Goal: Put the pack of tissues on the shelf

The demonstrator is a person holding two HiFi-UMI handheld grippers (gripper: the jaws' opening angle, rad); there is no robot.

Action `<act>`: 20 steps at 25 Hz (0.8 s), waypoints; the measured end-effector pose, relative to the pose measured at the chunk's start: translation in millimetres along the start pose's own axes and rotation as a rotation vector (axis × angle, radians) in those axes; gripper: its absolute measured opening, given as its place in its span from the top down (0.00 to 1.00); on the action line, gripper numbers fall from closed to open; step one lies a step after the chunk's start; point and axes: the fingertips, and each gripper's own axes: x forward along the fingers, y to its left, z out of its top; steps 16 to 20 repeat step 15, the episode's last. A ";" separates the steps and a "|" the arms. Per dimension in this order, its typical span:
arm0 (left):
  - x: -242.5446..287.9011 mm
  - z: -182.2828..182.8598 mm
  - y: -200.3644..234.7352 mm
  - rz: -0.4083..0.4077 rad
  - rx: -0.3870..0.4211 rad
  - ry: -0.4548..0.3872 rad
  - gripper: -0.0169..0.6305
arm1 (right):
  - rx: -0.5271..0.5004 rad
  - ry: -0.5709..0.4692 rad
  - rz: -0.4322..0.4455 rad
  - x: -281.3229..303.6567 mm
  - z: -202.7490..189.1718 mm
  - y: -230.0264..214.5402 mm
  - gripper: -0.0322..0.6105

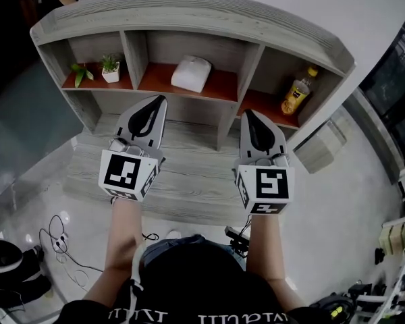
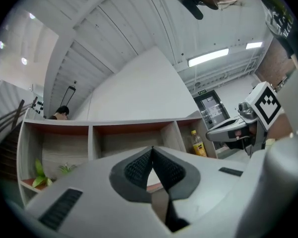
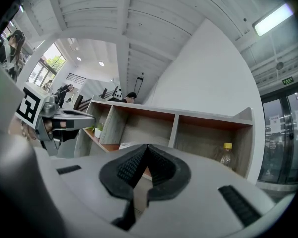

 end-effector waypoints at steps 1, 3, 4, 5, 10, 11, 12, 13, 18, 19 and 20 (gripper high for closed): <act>-0.2 0.9 -0.4 -0.002 -0.007 -0.004 0.95 | -0.003 -0.001 -0.003 -1.6 0.5 -0.8 0.93; -0.9 2.1 -1.2 -0.007 -0.015 -0.012 0.95 | -0.009 -0.003 -0.006 -4.3 1.0 -1.4 0.93; -1.2 2.3 -1.6 -0.009 -0.015 -0.014 0.95 | -0.013 -0.004 -0.008 -5.4 1.1 -1.3 0.93; -1.4 2.6 -2.0 -0.010 -0.014 -0.015 0.95 | -0.016 -0.004 -0.009 -6.5 1.3 -1.2 0.93; -0.3 7.3 -4.3 -0.015 -0.020 -0.028 0.95 | -0.026 -0.011 -0.016 -13.4 4.7 -3.6 0.93; -0.5 8.4 -4.3 -0.013 -0.021 -0.031 0.95 | -0.028 -0.012 -0.017 -14.7 5.4 -4.1 0.93; -0.7 9.3 -4.2 -0.010 -0.019 -0.032 0.95 | -0.030 -0.014 -0.018 -16.0 6.1 -4.5 0.93; -1.0 10.0 -4.0 -0.005 -0.015 -0.032 0.95 | -0.032 -0.016 -0.018 -17.1 6.8 -4.8 0.93; -1.4 10.7 -3.5 0.008 0.002 -0.027 0.95 | -0.035 -0.020 -0.018 -19.2 8.3 -5.4 0.93; -1.4 10.7 -3.5 0.008 0.002 -0.027 0.95 | -0.035 -0.020 -0.018 -19.2 8.3 -5.4 0.93; -1.4 10.7 -3.5 0.008 0.002 -0.027 0.95 | -0.035 -0.020 -0.018 -19.2 8.3 -5.4 0.93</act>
